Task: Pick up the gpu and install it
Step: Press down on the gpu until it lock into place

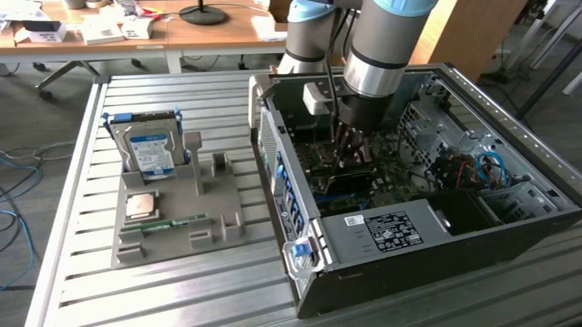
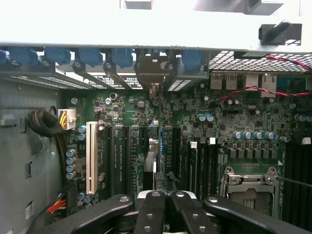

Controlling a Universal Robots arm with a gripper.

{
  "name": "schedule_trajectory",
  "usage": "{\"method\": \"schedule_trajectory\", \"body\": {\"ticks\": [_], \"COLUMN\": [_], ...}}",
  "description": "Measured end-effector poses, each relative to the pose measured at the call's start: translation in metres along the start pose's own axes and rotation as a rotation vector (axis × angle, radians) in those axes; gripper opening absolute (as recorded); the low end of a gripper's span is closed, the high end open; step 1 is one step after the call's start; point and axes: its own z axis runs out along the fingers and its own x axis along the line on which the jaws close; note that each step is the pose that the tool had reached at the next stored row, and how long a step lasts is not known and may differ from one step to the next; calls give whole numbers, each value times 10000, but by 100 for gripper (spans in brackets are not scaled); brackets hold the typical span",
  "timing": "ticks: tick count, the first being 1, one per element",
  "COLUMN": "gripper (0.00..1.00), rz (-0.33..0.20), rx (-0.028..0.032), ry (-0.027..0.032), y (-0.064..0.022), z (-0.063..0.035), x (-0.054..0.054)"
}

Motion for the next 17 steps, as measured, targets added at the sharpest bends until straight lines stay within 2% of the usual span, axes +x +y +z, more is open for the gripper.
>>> {"method": "schedule_trajectory", "body": {"ticks": [17], "gripper": [11], "rz": [0], "rx": [-1], "ry": [1], "y": [-1], "z": [34], "x": [0]}}
